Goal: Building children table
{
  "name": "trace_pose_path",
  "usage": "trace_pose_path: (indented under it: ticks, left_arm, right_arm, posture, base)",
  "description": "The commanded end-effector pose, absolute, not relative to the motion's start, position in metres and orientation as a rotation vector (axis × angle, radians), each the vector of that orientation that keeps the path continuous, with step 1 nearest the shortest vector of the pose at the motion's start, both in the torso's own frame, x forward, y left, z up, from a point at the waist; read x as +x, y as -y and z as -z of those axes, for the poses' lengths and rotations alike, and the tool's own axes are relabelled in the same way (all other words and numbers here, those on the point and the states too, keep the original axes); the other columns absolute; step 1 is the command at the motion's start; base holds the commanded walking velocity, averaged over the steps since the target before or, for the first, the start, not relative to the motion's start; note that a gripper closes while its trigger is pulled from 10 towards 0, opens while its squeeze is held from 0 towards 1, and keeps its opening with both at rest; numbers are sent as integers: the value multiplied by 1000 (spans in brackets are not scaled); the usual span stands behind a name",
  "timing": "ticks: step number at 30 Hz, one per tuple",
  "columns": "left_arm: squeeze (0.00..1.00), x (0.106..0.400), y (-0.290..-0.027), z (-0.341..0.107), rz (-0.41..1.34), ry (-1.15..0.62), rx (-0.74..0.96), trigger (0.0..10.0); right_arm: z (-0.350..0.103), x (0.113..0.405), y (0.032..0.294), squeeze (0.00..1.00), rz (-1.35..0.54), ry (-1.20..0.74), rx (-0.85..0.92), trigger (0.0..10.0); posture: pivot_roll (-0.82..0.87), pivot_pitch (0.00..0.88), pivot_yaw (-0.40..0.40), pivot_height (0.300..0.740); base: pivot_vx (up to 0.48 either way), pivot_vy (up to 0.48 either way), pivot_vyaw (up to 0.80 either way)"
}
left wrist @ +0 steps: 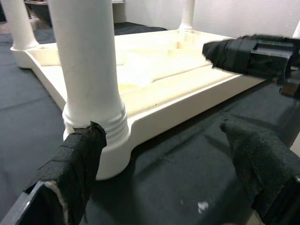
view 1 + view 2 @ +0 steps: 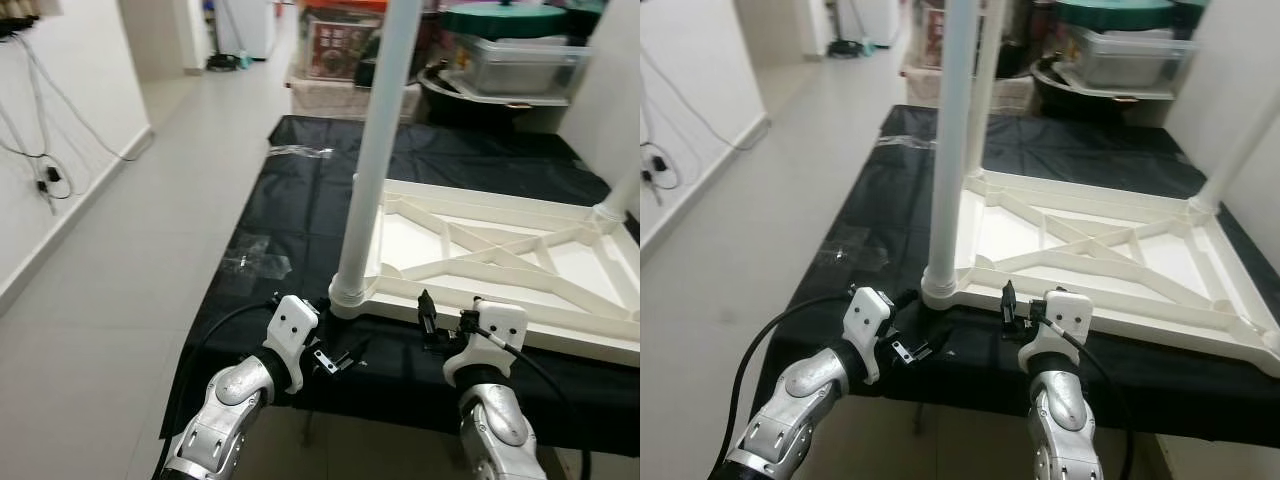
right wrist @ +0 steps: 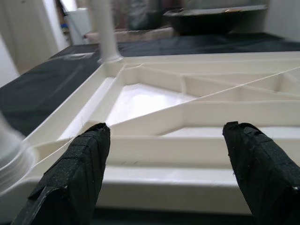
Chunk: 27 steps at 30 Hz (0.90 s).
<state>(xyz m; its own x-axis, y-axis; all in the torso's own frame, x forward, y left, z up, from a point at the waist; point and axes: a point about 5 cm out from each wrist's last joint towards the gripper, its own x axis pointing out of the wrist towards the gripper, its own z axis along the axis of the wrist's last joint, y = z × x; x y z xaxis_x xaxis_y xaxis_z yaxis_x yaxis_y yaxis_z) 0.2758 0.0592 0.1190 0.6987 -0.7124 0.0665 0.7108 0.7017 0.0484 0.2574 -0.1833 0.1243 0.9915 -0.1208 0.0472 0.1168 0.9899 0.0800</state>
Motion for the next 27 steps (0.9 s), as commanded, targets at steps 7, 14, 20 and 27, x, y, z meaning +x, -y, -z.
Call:
trace_pose_path:
  ticks: [7,14,20,27]
  left_arm:
    - [0,276,-58,-116,798,66,20,10000]
    - [0,276,-57,-116,799,67,23,10000]
    - [0,275,-57,-116,800,68,25,10000]
    - [0,275,-57,-117,796,74,34,10000]
  right_arm:
    - [-129,260,188,0,139,63,72,10000]
    - [-130,263,188,0,147,66,58,10000]
    - [-128,266,188,0,113,50,77,10000]
    - [-125,273,205,0,78,19,50,10000]
  posture:
    - [66,0,-55,740]
    - [64,0,-56,740]
    - [68,0,-59,740]
    - [67,0,-60,740]
  base:
    - [0,0,-774]
    - [0,0,-425]
    - [0,0,0]
    - [0,0,-113]
